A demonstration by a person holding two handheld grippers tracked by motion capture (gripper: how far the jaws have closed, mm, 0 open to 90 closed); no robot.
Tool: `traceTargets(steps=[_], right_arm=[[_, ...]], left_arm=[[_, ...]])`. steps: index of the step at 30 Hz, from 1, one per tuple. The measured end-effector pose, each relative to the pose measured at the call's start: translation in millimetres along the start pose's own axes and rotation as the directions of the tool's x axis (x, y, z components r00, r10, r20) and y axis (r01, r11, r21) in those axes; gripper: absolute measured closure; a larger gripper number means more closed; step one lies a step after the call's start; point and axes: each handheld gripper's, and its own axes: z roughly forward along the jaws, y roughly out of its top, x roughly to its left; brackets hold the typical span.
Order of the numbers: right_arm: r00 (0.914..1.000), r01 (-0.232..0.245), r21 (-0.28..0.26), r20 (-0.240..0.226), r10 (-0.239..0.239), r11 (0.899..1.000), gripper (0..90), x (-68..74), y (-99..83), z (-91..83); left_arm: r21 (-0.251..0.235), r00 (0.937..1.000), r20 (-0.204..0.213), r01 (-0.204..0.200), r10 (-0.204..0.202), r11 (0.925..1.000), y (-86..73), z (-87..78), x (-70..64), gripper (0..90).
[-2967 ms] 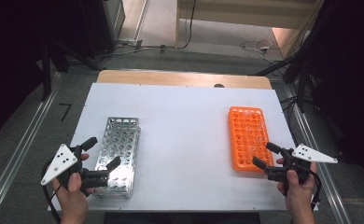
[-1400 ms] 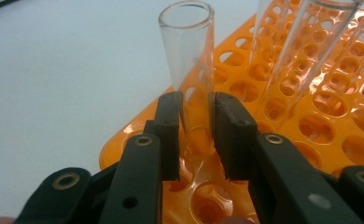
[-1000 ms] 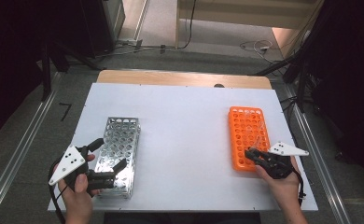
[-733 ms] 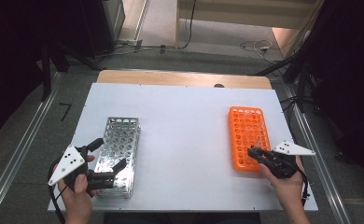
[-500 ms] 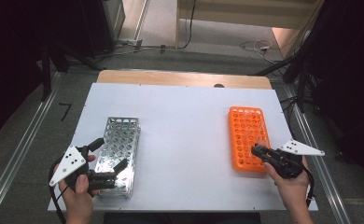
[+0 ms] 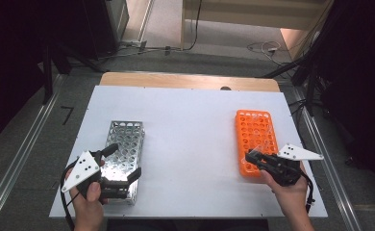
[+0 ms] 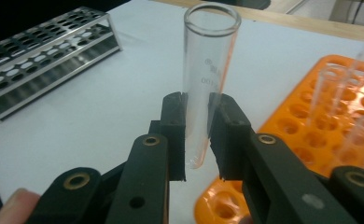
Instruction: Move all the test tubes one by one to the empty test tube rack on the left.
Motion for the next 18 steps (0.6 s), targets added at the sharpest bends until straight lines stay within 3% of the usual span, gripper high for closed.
traceTargets(steps=[7, 12, 18], right_arm=[[0.9975, 0.021, 0.015, -0.068, -0.020, 1.000, 73.8, 19.8, 4.4, 12.0], [0.9930, 0.035, 0.023, -0.113, -0.032, 0.999, 73.7, 30.5, 5.7, 19.0], [0.9878, 0.063, 0.041, -0.145, -0.056, 0.997, 73.8, 43.9, 7.1, 27.8]], left_arm=[[0.024, 0.9985, 0.053, -0.012, 0.010, 0.9996, 2.2, 11.3, -13.8, 0.0], [0.039, 0.9964, 0.084, 0.002, -0.005, 0.9993, 3.5, 22.3, -24.1, 0.0], [0.047, 0.9960, 0.089, -0.001, -0.003, 0.9989, 5.4, 30.4, -33.5, 1.3]])
